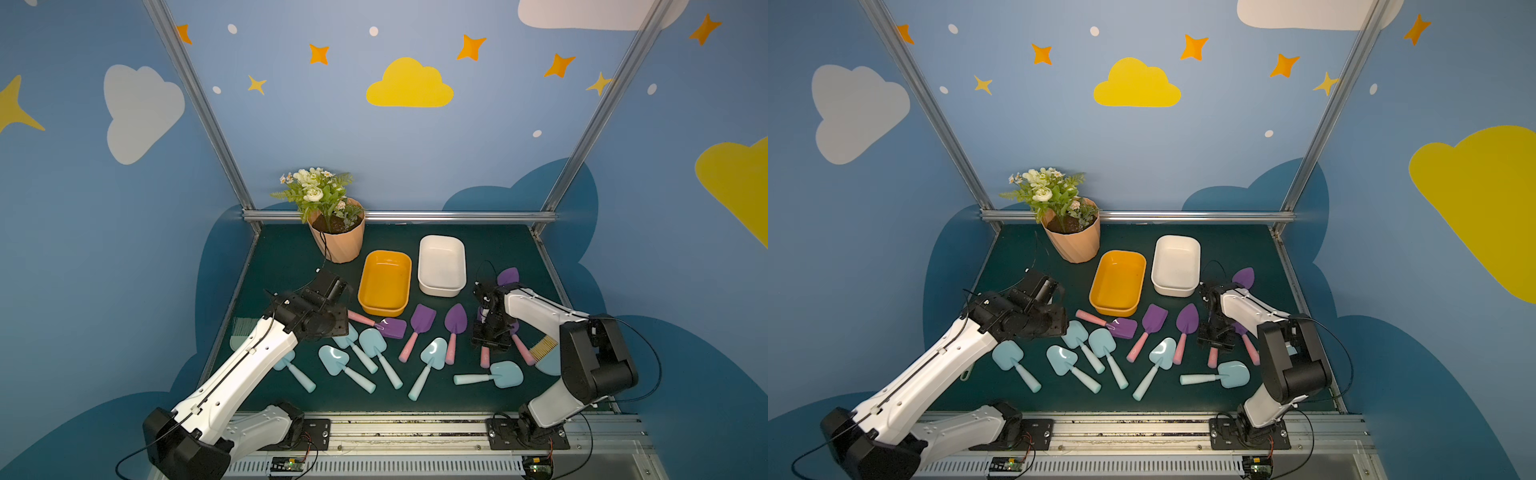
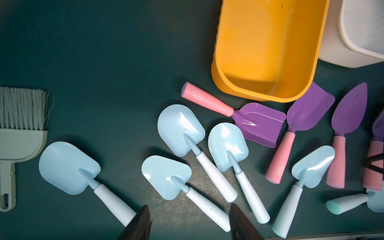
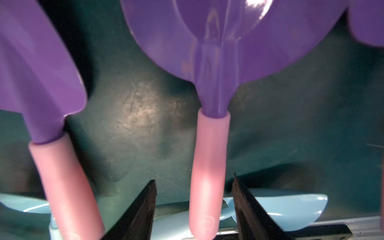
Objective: Sort the small shovels by color and place them into the storage box
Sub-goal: Pick up the shovel from the center of the board.
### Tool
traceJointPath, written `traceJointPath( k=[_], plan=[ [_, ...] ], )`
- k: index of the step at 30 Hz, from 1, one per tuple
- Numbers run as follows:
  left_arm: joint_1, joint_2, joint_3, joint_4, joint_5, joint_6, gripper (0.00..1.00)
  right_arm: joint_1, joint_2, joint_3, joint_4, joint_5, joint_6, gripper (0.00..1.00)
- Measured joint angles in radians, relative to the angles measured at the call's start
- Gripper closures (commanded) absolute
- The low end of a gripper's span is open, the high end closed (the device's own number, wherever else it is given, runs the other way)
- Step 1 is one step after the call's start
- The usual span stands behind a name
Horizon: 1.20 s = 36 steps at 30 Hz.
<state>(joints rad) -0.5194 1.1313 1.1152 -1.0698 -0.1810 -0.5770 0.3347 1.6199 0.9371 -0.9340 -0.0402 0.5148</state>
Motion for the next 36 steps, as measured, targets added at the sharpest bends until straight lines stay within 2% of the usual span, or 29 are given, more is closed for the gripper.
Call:
traceJointPath(
  k=[27, 36],
  plan=[
    [-0.001, -0.006, 0.000, -0.023, -0.011, 0.005, 0.48, -0.010, 0.027, -0.021, 0.042, -0.037, -0.006, 0.76],
    [-0.001, -0.006, 0.000, -0.024, -0.011, 0.005, 0.48, -0.001, 0.022, -0.020, 0.021, -0.040, -0.020, 0.80]
  ],
)
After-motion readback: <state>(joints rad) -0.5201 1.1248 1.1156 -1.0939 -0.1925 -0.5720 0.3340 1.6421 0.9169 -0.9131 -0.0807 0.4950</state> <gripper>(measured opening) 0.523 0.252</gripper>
